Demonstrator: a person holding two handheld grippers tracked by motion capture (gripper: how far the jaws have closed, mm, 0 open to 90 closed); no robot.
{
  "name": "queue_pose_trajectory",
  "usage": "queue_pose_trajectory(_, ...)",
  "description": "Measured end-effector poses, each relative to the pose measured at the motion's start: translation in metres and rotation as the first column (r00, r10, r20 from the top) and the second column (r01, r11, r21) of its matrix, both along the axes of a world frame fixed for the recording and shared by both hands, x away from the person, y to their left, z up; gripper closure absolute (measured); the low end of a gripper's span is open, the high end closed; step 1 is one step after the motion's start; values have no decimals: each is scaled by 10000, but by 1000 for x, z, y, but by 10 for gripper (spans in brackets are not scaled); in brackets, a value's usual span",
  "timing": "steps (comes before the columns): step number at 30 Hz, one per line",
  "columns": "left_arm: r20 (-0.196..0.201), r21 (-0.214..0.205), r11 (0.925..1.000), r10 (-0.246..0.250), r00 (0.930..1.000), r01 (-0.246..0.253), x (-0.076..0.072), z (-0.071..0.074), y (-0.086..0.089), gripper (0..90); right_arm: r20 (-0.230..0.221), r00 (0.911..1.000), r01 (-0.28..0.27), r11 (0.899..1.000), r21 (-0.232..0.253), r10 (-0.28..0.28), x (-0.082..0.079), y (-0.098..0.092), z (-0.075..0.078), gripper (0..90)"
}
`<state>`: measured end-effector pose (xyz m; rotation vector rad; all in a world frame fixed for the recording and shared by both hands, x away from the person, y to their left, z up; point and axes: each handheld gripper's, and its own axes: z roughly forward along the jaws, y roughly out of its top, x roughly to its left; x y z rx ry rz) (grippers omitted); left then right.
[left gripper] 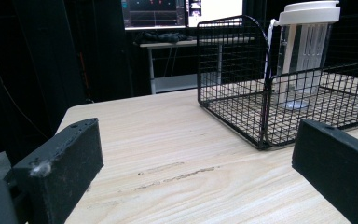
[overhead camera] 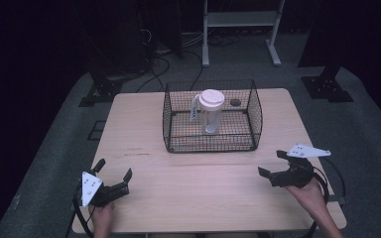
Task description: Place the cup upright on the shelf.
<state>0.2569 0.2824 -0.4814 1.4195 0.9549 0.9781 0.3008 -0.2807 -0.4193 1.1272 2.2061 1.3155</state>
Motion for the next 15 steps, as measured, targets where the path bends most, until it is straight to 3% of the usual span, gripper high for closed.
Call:
queue_pose_trajectory(9,-7,15,10000,4,10000,-4,0,0,0,9,55,9993,370,9992,133,-371,-9,-14,-4,7)
queue_pose_trajectory(15,-13,15,10000,-3,10000,3,0,0,0,9,65,9978,663,9978,89,-664,-21,-16,-16,7)
